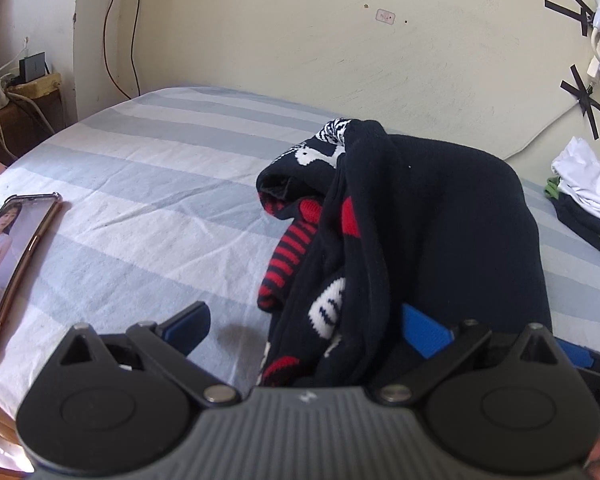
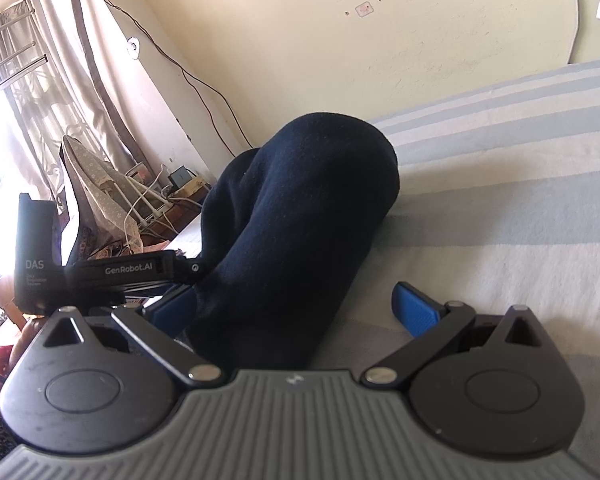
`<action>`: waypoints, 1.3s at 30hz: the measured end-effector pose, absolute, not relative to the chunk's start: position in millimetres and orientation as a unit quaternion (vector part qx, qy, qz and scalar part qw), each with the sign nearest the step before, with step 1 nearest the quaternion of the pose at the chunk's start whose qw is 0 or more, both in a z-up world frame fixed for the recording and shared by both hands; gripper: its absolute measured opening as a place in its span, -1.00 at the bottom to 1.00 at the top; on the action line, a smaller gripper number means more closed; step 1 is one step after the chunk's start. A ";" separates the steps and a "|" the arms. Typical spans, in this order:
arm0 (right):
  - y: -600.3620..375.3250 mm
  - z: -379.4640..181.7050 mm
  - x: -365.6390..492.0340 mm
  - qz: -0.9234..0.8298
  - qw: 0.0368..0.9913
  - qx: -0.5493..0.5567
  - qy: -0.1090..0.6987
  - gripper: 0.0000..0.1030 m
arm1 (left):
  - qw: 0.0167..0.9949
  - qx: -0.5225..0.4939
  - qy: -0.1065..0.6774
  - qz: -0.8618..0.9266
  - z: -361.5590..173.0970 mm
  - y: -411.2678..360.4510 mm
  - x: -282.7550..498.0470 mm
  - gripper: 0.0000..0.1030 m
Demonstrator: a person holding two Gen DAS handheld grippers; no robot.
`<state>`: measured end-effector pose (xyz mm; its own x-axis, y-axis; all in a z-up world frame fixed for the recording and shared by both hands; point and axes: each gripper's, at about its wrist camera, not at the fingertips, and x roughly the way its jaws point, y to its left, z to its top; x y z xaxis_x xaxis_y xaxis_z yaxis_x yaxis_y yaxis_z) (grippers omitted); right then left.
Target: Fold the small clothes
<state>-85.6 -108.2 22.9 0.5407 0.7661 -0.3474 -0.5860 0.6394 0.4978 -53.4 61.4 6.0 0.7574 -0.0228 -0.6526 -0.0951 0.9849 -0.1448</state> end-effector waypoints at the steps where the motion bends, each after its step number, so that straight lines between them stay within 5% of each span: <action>1: -108.0 22.9 -85.7 0.392 0.862 0.163 0.276 1.00 | 0.933 -0.083 0.348 0.022 6.3 59.7 -54.8 1.00; 39: -108.6 23.4 -87.3 0.393 0.862 0.163 0.274 1.00 | 0.930 0.025 0.360 0.068 20.3 30.0 -53.9 1.00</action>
<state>-87.3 -108.6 23.4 0.5407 0.7680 -0.3433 -0.5892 0.6370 0.4971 -53.9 30.0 20.3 0.7310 0.1445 -0.6669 -0.1082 0.9895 0.0958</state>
